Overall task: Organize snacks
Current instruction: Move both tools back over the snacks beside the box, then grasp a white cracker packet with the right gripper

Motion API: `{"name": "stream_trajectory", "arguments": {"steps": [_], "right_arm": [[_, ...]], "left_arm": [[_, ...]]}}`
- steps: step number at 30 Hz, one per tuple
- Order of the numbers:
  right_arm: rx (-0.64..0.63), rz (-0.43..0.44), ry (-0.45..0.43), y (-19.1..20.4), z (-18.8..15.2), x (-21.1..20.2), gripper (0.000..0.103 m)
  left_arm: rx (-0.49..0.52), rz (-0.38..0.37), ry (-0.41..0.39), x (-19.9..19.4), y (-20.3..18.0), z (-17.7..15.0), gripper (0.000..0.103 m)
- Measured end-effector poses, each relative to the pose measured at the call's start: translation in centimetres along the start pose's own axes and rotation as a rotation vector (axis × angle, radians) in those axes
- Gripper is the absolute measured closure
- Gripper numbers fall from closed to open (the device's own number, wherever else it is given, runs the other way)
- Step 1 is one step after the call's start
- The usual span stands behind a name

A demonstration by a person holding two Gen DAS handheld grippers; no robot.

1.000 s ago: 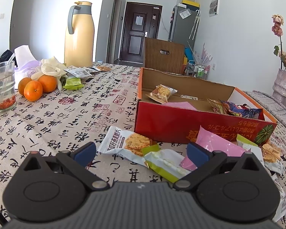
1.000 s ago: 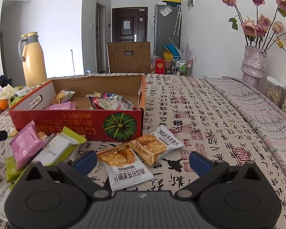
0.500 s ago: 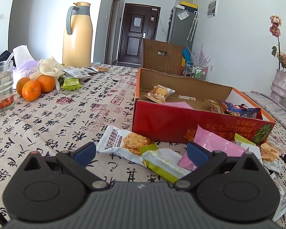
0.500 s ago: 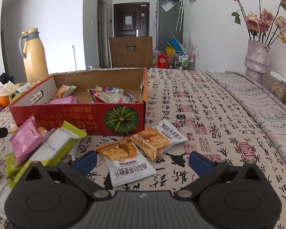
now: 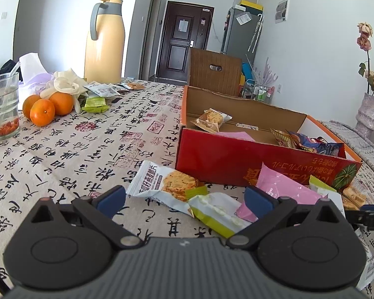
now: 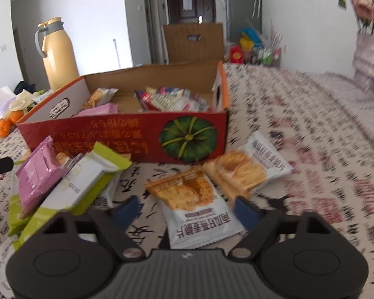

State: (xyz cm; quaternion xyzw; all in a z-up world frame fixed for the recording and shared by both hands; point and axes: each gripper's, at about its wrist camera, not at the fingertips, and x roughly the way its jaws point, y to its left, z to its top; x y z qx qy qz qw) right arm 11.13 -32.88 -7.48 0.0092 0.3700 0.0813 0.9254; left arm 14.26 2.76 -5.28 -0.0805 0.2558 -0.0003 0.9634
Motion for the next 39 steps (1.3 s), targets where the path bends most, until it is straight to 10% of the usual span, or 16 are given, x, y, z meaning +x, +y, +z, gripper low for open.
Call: {"name": "stream_trajectory", "arguments": {"steps": [16,39], "right_arm": [[-0.073,-0.01,-0.029,1.8,-0.6,-0.7,0.052],[-0.093,-0.026,-0.061,2.6,-0.6,-0.7,0.058]], "left_arm": [[-0.025,-0.007,0.001,0.0,0.4,0.0,0.0],[-0.041,-0.012,0.004,-0.1,0.6,0.0,0.0]]}}
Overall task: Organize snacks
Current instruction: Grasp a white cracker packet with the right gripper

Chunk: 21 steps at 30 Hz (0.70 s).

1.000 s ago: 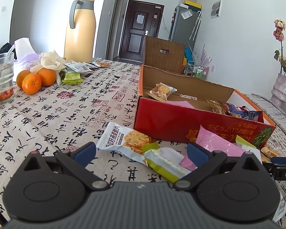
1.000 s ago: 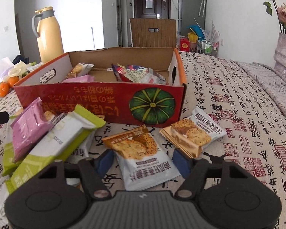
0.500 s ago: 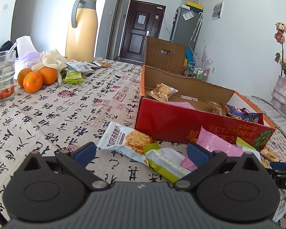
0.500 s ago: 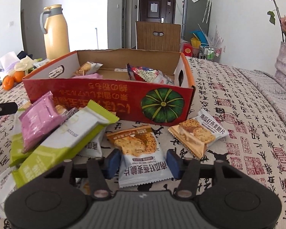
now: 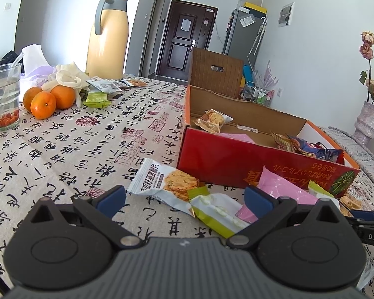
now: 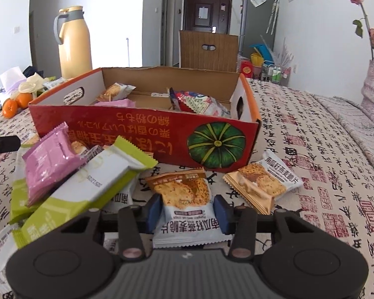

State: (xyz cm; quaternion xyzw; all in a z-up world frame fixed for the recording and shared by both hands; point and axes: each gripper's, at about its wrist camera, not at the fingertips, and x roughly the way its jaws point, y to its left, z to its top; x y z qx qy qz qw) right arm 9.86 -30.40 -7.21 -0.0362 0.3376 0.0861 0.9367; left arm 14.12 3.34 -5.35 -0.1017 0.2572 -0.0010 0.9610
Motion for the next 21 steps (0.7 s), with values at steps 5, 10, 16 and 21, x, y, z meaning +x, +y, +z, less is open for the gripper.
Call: {"name": "stream_trajectory", "arguments": {"steps": [5,10,16,21], "right_arm": [[0.035,-0.018,-0.032,-0.3,-0.4,-1.1,0.058],[0.104,-0.032,-0.067,-0.7,-1.1,-2.0,0.058],[0.14,-0.042,-0.101,-0.8,-1.6,-3.0,0.058],[0.162,-0.052,-0.118,-1.1,-1.8,-3.6,0.058]], "left_arm": [[-0.001,0.0,0.0,0.0,0.0,0.0,0.0],[-0.004,0.011,-0.01,-0.2,0.1,0.1,0.0],[-0.003,0.026,-0.029,-1.3,0.8,0.8,0.0],[0.022,0.099,-0.049,-1.7,2.2,2.9,0.0]]}}
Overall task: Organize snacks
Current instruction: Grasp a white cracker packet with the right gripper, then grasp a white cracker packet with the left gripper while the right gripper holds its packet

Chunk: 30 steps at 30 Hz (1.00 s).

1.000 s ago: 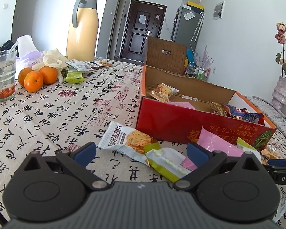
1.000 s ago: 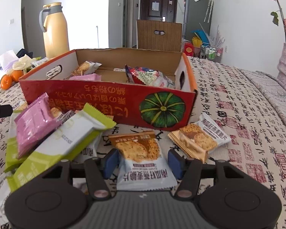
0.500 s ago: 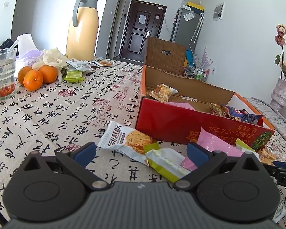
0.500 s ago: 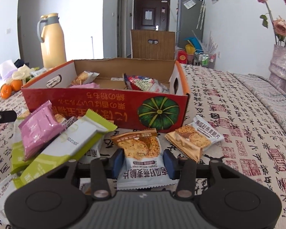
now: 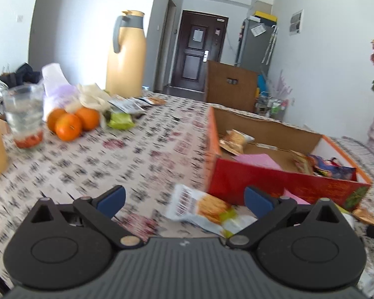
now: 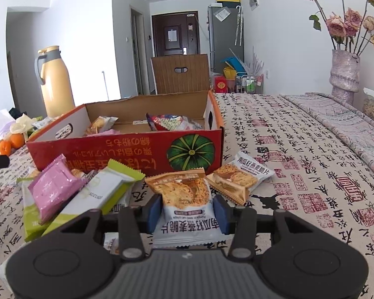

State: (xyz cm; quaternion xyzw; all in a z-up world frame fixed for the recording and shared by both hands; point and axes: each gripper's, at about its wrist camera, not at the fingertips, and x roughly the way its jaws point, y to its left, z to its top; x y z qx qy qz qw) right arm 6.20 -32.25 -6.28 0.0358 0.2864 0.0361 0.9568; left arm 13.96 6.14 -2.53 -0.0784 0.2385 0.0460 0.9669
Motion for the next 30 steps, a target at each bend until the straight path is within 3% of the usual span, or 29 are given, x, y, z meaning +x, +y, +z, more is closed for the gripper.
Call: {"name": "stream_trajectory", "arguments": {"steps": [4,9,20,27,30], "right_arm": [[0.019,-0.012,-0.006,-0.4,-0.2,-0.4,0.058],[0.037,-0.02,-0.013,-1.1,-0.5,-0.9,0.058],[0.068,-0.022,-0.016,-1.9,-0.8,-1.1,0.058],[0.081,-0.017,-0.011,-2.3,-1.0,-1.0,0.058],[0.085,-0.014,-0.008,-2.4,-1.2,-0.9,0.058]], "left_arm": [[0.073,0.062,0.029,1.1,0.5,1.3,0.0],[0.076,0.095,0.101,3.4,1.5,1.3,0.0],[0.19,0.038,0.219,7.2,-1.9,1.0,0.0],[0.177,0.022,0.276,8.9,-2.4,0.9,0.0],[0.183,0.016,0.295,9.0,-2.5,0.7,0.008]]}}
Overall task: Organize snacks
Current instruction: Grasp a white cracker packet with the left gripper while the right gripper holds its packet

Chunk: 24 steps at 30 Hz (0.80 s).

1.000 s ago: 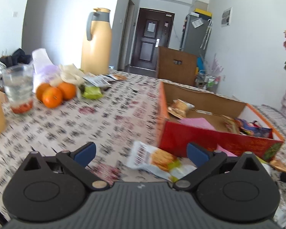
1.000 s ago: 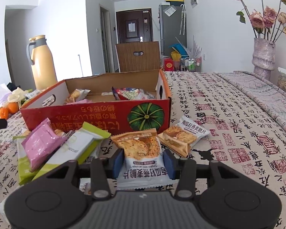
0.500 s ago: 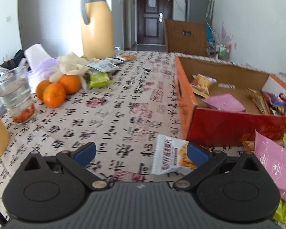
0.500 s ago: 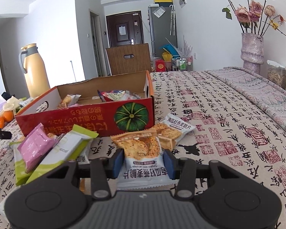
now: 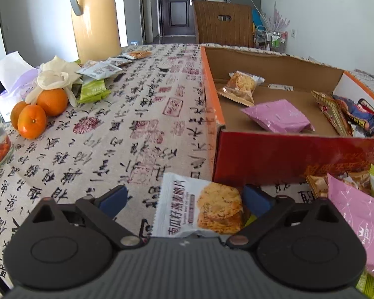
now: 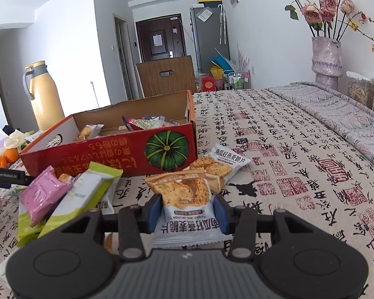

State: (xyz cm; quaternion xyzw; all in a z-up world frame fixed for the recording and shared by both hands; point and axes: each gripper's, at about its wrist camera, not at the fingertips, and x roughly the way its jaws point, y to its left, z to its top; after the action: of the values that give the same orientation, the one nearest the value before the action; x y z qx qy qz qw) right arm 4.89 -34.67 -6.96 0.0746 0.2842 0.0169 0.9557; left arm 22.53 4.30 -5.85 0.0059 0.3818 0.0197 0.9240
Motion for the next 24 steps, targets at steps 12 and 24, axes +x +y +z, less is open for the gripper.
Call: {"name": "stream_trajectory", "arguments": {"steps": [12,24], "right_arm": [[0.005,0.006,0.001,0.0,-0.3,-0.2,0.058],[0.005,0.02,0.001,0.2,-0.4,-0.3,0.058]], "left_arm": [[-0.017,-0.032,-0.028,-1.5,0.8,-1.2,0.039],[-0.014,0.049,-0.072,-2.8,0.6,-2.9,0.038]]}}
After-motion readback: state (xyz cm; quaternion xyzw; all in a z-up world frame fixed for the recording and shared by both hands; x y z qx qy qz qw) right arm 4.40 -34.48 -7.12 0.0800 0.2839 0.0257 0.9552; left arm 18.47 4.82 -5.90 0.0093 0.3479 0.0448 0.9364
